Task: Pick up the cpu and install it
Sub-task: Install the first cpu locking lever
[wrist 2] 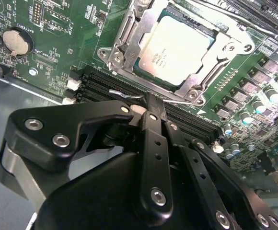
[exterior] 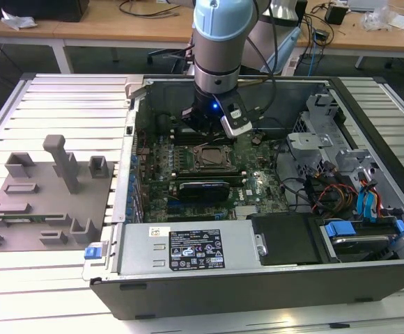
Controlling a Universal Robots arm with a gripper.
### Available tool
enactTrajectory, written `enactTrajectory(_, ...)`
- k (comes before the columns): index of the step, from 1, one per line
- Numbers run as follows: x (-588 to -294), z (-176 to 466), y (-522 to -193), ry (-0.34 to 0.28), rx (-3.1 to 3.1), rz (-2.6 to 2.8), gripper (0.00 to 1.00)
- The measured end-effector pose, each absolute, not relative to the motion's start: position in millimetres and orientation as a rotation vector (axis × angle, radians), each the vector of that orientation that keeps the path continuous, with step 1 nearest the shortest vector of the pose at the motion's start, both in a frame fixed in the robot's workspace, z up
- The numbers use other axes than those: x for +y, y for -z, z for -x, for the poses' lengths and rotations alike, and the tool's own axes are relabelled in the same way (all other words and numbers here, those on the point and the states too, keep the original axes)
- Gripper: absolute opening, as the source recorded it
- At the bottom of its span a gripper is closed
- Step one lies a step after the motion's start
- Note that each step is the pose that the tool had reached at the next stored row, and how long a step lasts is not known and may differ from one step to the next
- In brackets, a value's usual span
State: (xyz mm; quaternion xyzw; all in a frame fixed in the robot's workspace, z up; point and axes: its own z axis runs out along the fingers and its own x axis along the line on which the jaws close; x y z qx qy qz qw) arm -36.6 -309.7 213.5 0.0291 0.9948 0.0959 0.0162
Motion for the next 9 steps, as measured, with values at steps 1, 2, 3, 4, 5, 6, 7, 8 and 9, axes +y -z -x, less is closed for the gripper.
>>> enactTrajectory(1, -309.6, 36.6, -212.7, -0.299, 3.092, -0.091, 0.11)
enactTrajectory(2, -309.7, 36.7, -211.9, -0.298, 3.089, -0.090, 0.11)
enactTrajectory(3, -309.7, 36.7, -211.3, -0.298, 3.085, -0.089, 0.11)
enactTrajectory(4, -309.7, 36.6, -210.2, -0.297, 3.080, -0.088, 0.11)
enactTrajectory(5, -309.7, 36.6, -209.6, -0.297, 3.076, -0.087, 0.11)
enactTrajectory(6, -309.7, 36.6, -208.6, -0.297, 3.069, -0.086, 0.11)
enactTrajectory(7, -309.8, 36.7, -208.1, -0.296, 3.063, -0.085, 0.11)
enactTrajectory(8, -309.7, 36.7, -207.8, -0.294, 3.054, -0.083, 0.11)
enactTrajectory(9, -309.7, 36.8, -207.0, -0.286, 3.023, -0.077, 0.11)
